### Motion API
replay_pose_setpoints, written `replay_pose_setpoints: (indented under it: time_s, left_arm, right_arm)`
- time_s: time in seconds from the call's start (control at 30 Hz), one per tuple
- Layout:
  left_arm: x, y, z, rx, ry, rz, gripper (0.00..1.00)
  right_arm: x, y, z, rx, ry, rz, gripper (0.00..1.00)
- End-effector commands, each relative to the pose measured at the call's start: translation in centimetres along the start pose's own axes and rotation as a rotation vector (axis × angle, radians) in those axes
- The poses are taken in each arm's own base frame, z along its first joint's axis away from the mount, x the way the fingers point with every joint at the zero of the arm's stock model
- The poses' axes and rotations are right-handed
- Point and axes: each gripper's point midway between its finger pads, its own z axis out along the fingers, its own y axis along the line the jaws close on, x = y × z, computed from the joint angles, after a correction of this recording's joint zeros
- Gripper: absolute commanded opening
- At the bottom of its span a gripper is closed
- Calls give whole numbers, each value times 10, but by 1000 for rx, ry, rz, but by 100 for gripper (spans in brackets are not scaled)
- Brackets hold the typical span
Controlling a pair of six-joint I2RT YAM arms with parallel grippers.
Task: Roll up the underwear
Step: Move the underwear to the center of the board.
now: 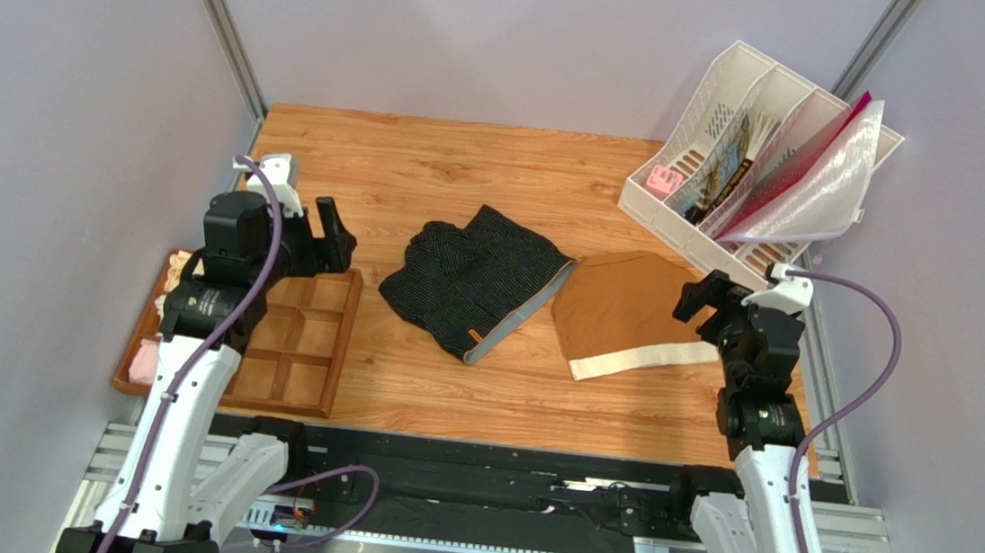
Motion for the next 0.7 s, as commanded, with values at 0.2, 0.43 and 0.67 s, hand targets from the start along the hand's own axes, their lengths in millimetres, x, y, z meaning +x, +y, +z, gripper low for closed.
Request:
replay_pose_setpoints:
  time_s: [0.2, 0.43, 0.67]
  left_arm:
    - [21, 0, -1, -25, 51, -6, 88]
    - [33, -7, 2, -2, 94, 30, 88]
    - [50, -15, 14, 52, 186, 19, 89]
  right_arm:
    - [-1, 67, 2, -199, 51, -57, 87]
    - [63, 187, -12, -445, 224, -162, 84]
    - [149, 278, -25, -566, 427, -273, 67]
